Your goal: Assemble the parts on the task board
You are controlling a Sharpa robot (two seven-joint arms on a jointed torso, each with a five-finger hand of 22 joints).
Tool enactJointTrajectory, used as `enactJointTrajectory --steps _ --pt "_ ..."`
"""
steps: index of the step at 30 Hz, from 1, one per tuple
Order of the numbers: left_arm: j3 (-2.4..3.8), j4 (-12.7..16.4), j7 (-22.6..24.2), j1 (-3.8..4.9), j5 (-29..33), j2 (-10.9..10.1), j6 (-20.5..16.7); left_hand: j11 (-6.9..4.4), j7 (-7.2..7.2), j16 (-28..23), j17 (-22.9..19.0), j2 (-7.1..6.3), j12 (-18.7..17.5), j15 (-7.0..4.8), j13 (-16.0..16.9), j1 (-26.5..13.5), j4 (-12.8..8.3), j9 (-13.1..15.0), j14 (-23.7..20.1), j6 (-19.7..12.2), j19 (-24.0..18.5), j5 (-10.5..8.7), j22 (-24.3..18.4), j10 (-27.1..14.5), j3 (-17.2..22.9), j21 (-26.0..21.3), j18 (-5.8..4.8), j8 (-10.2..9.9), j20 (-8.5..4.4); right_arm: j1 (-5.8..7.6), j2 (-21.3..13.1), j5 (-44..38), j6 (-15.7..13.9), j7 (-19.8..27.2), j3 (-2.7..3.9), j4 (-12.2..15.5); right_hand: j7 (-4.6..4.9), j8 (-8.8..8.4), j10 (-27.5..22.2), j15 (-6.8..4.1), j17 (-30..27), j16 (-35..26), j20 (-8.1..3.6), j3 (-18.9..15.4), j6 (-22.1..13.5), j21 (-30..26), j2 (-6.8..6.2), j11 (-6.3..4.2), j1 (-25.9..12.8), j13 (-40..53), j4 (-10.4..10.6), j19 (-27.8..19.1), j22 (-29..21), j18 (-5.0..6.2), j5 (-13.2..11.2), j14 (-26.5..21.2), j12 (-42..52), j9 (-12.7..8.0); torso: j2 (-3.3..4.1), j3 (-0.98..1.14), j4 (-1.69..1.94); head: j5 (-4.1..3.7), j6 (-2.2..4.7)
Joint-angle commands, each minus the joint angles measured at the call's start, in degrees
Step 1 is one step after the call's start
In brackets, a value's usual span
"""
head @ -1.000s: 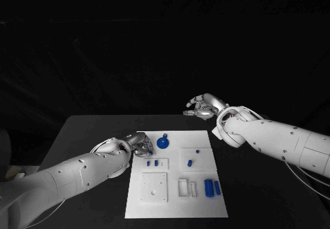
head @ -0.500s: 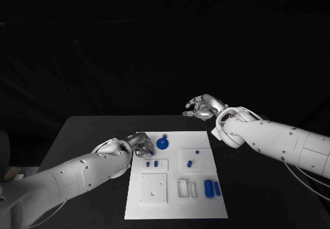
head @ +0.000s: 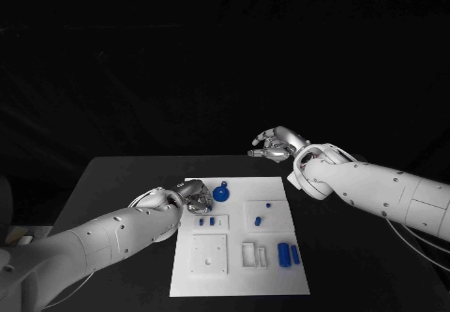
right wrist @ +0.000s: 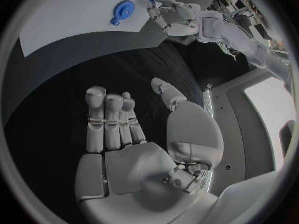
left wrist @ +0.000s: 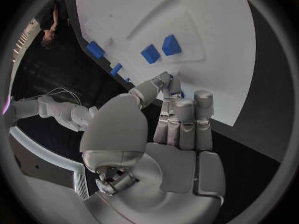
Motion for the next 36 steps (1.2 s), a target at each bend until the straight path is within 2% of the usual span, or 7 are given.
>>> enactJointTrajectory --steps 1,4,7,15,18,28,36 --pt "-0.36 -0.15 -0.11 -0.22 -0.47 0.12 0.77 -0.15 -0.06 0.22 -0.05 0.66 -0.12 -0.26 -0.05 0.08 -0.03 0.07 -0.03 0.31 -0.11 0.3 0.61 0.44 0.31 0.29 4.68 0.36 -1.3 -0.02 0.05 -0.57 0.58 0.35 0.02 0.06 0.43 0.27 -0.42 -0.13 -0.04 -0.15 -0.56 -0.06 -0.13 -0.17 0.69 0.08 0.08 -0.11 -0.04 0.02 0.05 5.76 -0.27 0.3 0.17 -0.08 -0.03 0.01 0.02 -0.02 0.03" --pt "-0.52 -0.11 -0.42 -0.22 -0.66 0.05 1.23 -0.15 -0.06 0.22 -0.06 0.66 -0.13 -0.26 -0.06 0.08 -0.05 0.06 -0.03 0.3 -0.11 0.3 0.61 0.44 0.32 0.29 4.68 0.36 -1.31 -0.02 0.01 -0.57 0.55 0.35 0.02 0.07 0.43 0.27 -0.43 -0.13 -0.04 -0.15 -0.56 -0.07 -0.13 -0.17 0.69 0.08 0.08 -0.12 -0.05 0.02 0.06 5.76 -0.27 0.3 0.17 -0.08 -0.03 0.01 0.02 0.0 -0.01" --pt "-0.59 -0.1 -0.54 -0.22 -0.91 -0.02 1.25 -0.15 -0.06 0.22 -0.07 0.67 -0.14 -0.26 -0.06 0.1 -0.07 0.06 -0.04 0.29 -0.11 0.32 0.6 0.44 0.34 0.29 4.68 0.36 -1.32 -0.02 0.01 -0.57 0.58 0.34 0.02 0.05 0.43 0.27 -0.43 -0.13 -0.04 -0.15 -0.56 -0.07 -0.13 -0.18 0.69 0.08 0.08 -0.13 -0.05 0.02 0.06 5.76 -0.27 0.3 0.18 -0.08 -0.06 -0.01 0.05 -0.07 -0.38" --pt "-0.61 -0.22 -0.91 -0.22 -1.48 -0.3 0.87 -0.16 -0.09 0.22 -0.1 0.64 -0.17 -0.28 -0.05 0.2 -0.19 0.05 -0.03 0.34 -0.11 0.47 0.6 0.49 0.43 0.28 4.66 0.41 -1.35 -0.02 0.0 -0.57 0.59 0.36 0.02 0.03 0.43 0.27 -0.43 -0.13 -0.04 -0.15 -0.56 -0.07 -0.12 -0.19 0.7 0.08 0.08 -0.15 -0.06 0.03 0.08 5.76 -0.26 0.3 0.2 -0.09 -0.07 -0.04 0.08 -0.07 -0.19" --pt "-0.61 -0.23 -1.07 -0.22 -1.59 -0.4 0.9 -0.17 -0.1 0.23 -0.1 0.63 -0.17 -0.28 -0.04 0.23 -0.22 0.05 -0.03 0.36 -0.11 0.53 0.6 0.52 0.46 0.28 4.66 0.43 -1.36 -0.02 -0.05 -0.57 0.6 0.34 0.02 0.0 0.43 0.28 -0.44 -0.13 -0.04 -0.15 -0.56 -0.08 -0.12 -0.2 0.7 0.08 0.08 -0.16 -0.07 0.03 0.08 5.76 -0.26 0.3 0.2 -0.09 -0.06 -0.02 0.07 0.01 -0.44" --pt "-0.64 -0.42 -1.04 -0.22 -1.65 -0.32 0.76 -0.19 -0.13 0.25 -0.14 0.59 -0.18 -0.31 -0.02 0.24 -0.26 0.03 -0.01 0.44 -0.06 0.82 0.6 0.63 0.53 0.31 4.63 0.5 -1.4 -0.02 -0.1 -0.58 0.59 0.35 0.02 0.07 0.43 0.28 -0.44 -0.13 -0.04 -0.15 -0.56 -0.08 -0.11 -0.21 0.7 0.08 0.07 -0.18 -0.07 0.03 0.09 5.76 -0.26 0.3 0.22 -0.09 -0.05 -0.07 0.14 0.03 -0.42" --pt "-0.73 -0.25 -0.65 -0.24 -1.64 -0.06 0.88 -0.2 -0.13 0.26 -0.15 0.59 -0.18 -0.31 -0.01 0.16 -0.22 0.03 0.0 0.46 -0.03 0.88 0.6 0.69 0.52 0.34 4.6 0.52 -1.41 -0.02 -0.02 -0.58 0.64 0.35 0.02 0.01 0.42 0.29 -0.45 -0.13 -0.04 -0.16 -0.56 -0.09 -0.11 -0.22 0.7 0.08 0.06 -0.2 -0.08 0.04 0.11 5.76 -0.27 0.3 0.23 -0.1 -0.04 -0.06 0.03 0.2 -0.45"
